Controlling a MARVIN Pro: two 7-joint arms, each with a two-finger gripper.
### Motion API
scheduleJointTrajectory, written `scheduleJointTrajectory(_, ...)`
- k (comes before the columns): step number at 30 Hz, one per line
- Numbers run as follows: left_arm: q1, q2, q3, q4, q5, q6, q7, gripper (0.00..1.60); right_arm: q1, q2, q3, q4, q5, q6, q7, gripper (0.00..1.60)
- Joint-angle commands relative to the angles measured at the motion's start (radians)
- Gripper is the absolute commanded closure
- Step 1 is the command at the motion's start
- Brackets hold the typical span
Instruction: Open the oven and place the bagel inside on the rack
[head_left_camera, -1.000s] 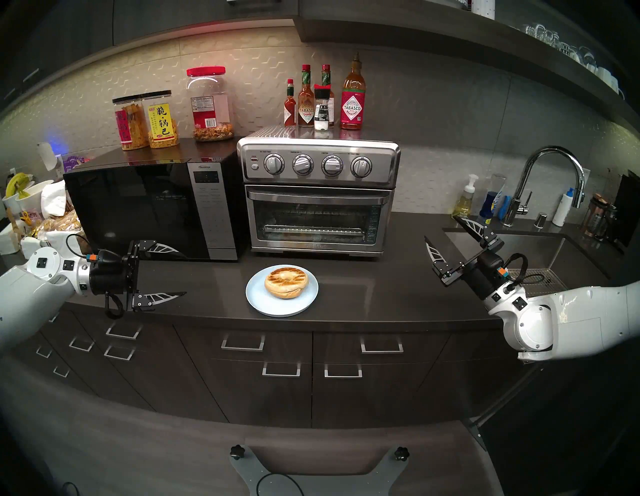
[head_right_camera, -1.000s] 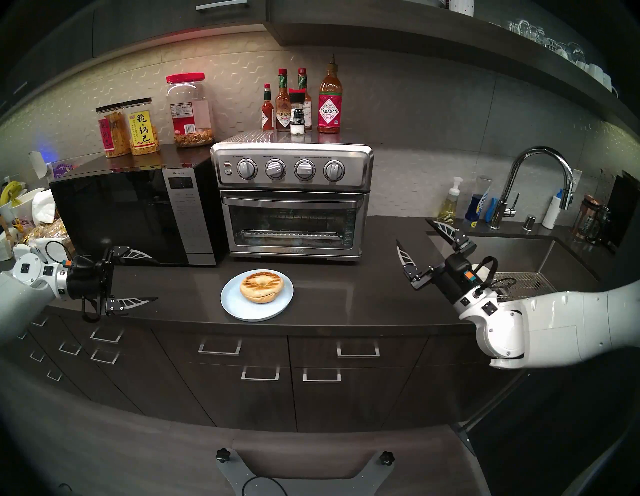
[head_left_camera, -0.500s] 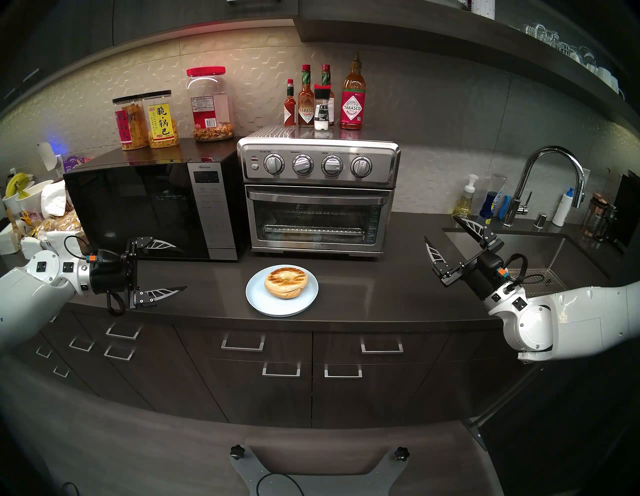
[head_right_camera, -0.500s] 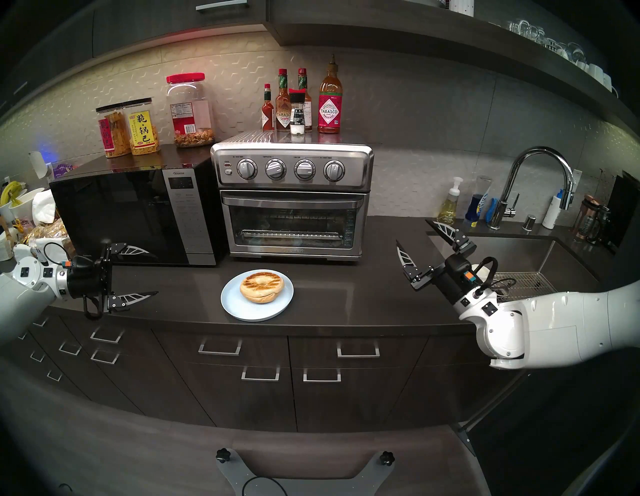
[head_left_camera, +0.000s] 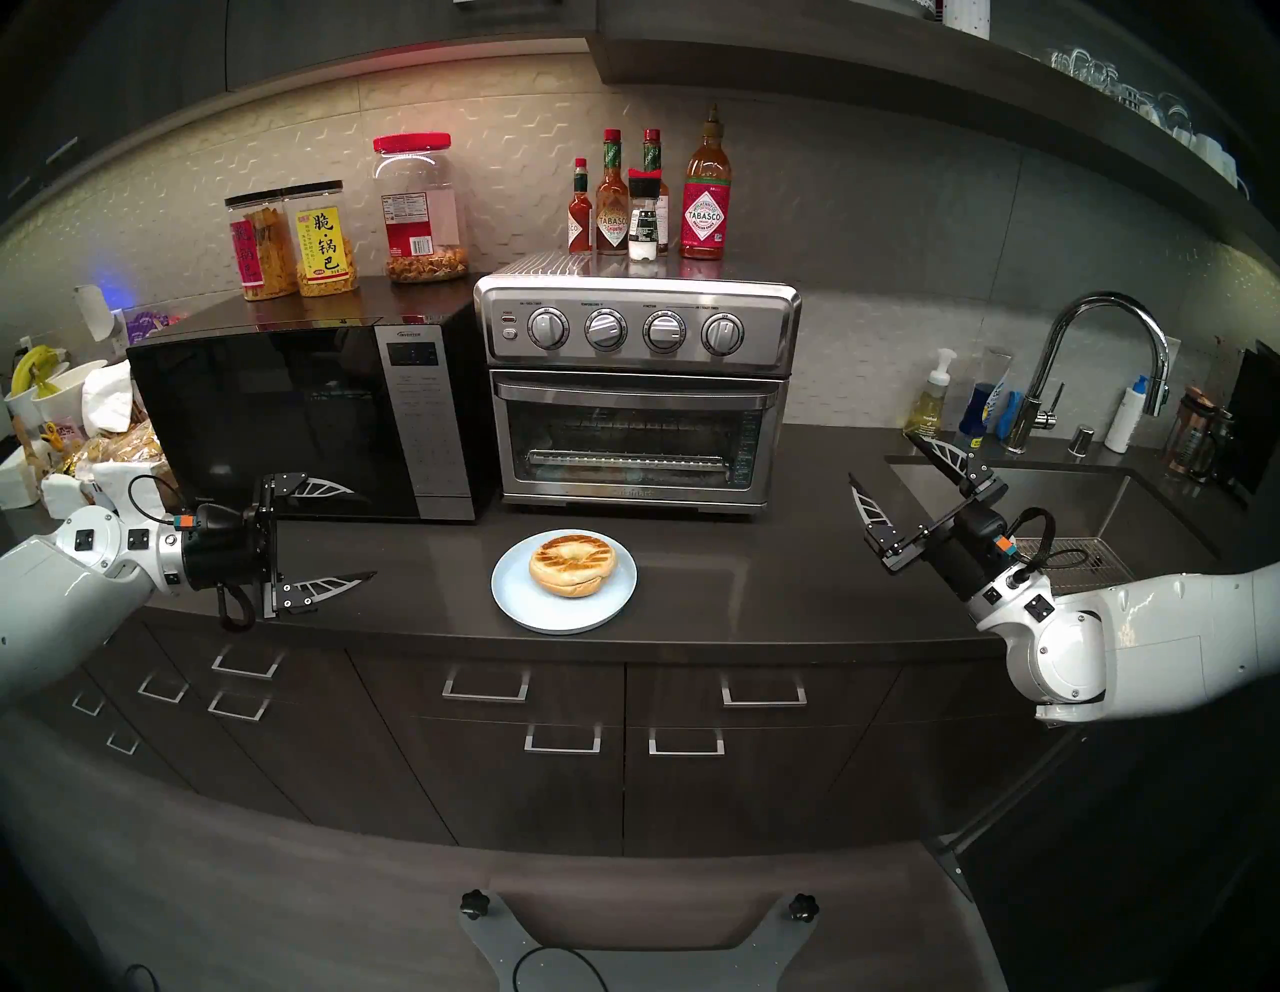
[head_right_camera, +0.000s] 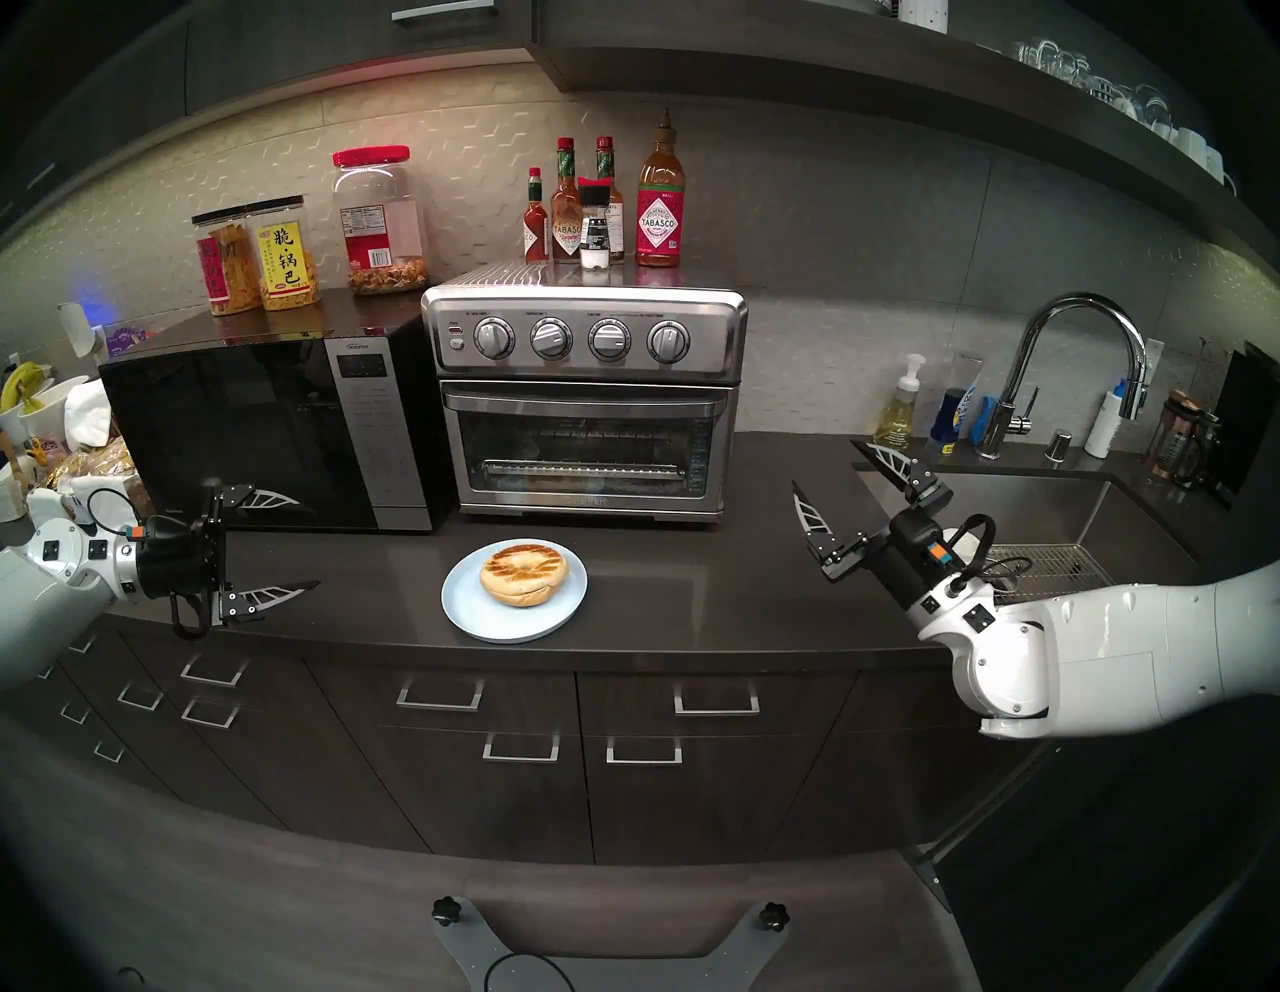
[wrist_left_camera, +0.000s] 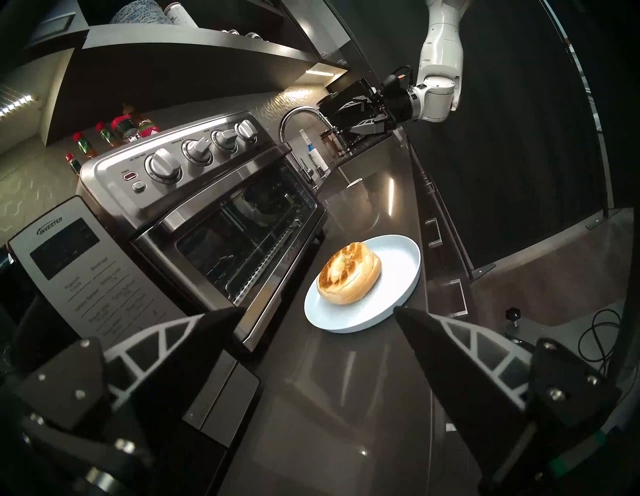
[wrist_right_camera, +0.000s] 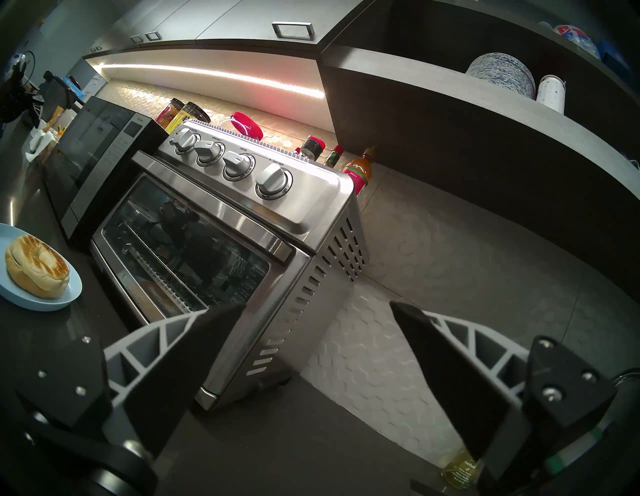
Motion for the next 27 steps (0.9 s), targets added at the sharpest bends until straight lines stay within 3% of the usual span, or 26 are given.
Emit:
scheduleJointTrajectory(1, -0.029, 0.02, 0.007, -0.007, 0.005, -0.028, -0.105, 0.0, 0.012, 0.0, 0.009, 0.0, 0.001, -0.001, -0.002, 0.0)
scheduleJointTrajectory(3, -0.032, 0.023, 0.014, -0.009, 0.008, -0.034, -0.096, 0.0, 0.012, 0.0, 0.01, 0.0, 0.001, -0.001, -0.002, 0.0)
scheduleJointTrajectory(4, -0.043, 0.055, -0.014, 0.099, -0.006, -0.016, -0.052, 0.0, 0.009, -0.001, 0.008, 0.001, 0.0, -0.001, -0.002, 0.0)
scheduleJointTrajectory(6, -0.046, 0.077, -0.02, 0.108, -0.006, -0.012, -0.009, 0.0, 0.006, -0.001, 0.006, 0.001, 0.0, -0.001, -0.001, 0.0)
scheduleJointTrajectory(13, -0.065, 0.089, -0.033, 0.188, -0.006, -0.01, 0.006, 0.0, 0.002, -0.001, 0.004, 0.001, -0.001, -0.001, -0.001, 0.0)
scheduleJointTrajectory(20, -0.089, 0.079, -0.047, 0.275, -0.003, -0.007, 0.007, 0.0, -0.001, -0.001, 0.005, 0.002, -0.002, -0.001, -0.001, 0.0)
scheduleJointTrajectory(27, -0.116, 0.045, -0.058, 0.306, -0.001, -0.004, 0.006, 0.0, -0.003, -0.001, 0.006, 0.002, -0.003, -0.001, -0.001, 0.0)
